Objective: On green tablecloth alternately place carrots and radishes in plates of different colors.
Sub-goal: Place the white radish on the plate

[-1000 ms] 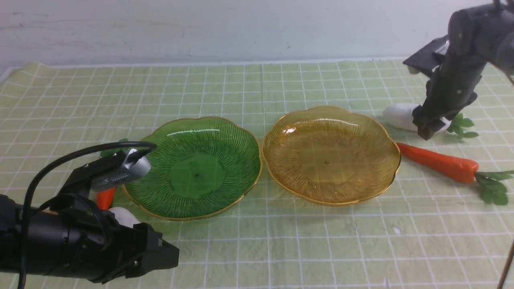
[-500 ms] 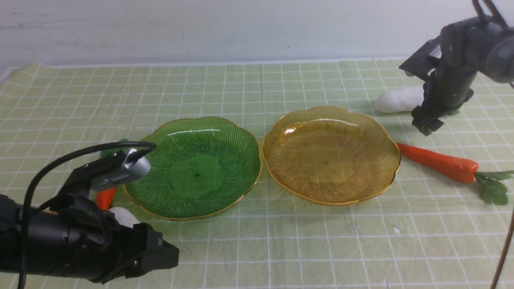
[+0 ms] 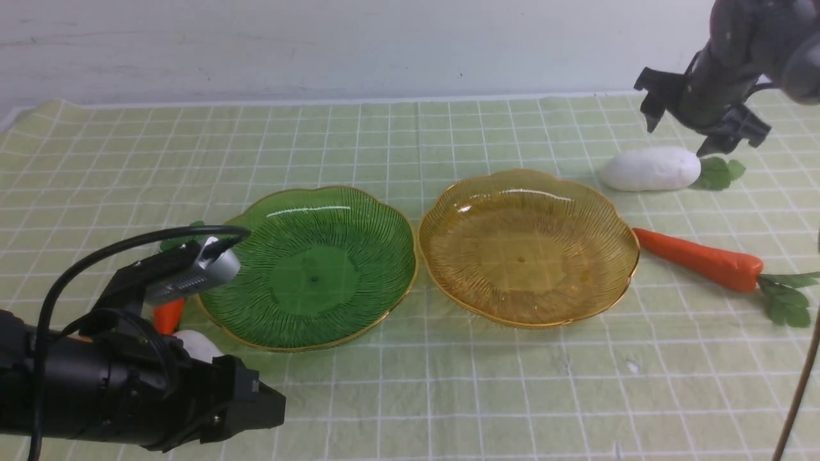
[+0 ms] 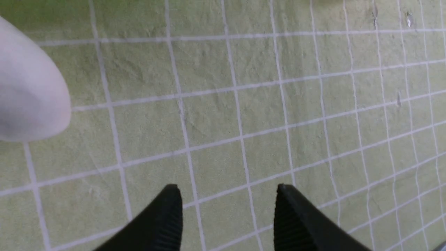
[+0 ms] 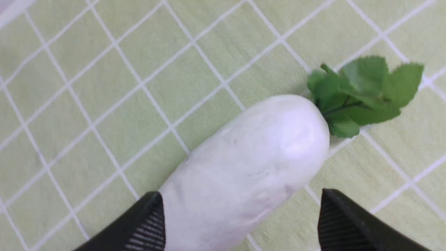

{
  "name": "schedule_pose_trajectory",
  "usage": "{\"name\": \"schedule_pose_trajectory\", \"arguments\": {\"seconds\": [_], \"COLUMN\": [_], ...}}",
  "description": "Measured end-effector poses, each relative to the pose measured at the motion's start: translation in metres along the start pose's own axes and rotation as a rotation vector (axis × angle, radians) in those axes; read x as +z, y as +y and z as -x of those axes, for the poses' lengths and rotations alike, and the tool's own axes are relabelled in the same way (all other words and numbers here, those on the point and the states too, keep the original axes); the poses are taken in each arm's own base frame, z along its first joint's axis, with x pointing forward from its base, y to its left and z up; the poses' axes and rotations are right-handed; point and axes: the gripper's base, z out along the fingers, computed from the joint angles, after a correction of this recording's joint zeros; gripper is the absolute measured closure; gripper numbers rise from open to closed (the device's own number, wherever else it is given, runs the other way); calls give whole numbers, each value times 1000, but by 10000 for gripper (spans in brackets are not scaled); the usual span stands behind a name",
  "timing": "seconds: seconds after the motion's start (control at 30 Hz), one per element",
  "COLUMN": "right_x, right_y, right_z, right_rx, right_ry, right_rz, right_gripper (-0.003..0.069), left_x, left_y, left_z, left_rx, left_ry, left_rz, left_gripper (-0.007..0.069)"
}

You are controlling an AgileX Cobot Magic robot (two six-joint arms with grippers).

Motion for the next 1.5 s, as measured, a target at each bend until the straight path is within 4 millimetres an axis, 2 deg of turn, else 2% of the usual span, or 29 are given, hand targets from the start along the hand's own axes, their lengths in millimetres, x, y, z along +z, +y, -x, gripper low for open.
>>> {"name": "schedule_pose_trajectory", "arguments": {"seconds": [0.13,0.3,0.7,0.87,1.03,1.2,1.33,1.43,1.5], "right_x": [17,35,68,67,66,40,-12,-70,-101], "right_y": [-8,-14,-12,-12,-12,-13,-10,-7,-4], "right_z": [-1,-1,-9,-9,-9,6,31,46,46], "right_rx": [227,419,471,468,386,196,25,-137,-231], "right_ry": [14,11,1,3,8,-10,-84,-130,-124], "right_rz": [-15,-12,69,68,67,72,117,147,159], "right_gripper": [126,126,127,138,199,199,199,199,199], "left_x": [0,0,0,0,0,0,0,0,0], "left_y": [0,0,1,1,1,1,1,1,1], "left_z": [0,0,2,2,2,2,2,2,2], "left_rx": [0,0,0,0,0,-1,-1,-1,-1], "left_ry": [0,-1,-21,-21,-20,-20,-20,-20,-20], "left_rz": [0,0,10,10,10,10,10,10,10], "left_gripper": [293,293,293,293,293,293,293,293,293]}}
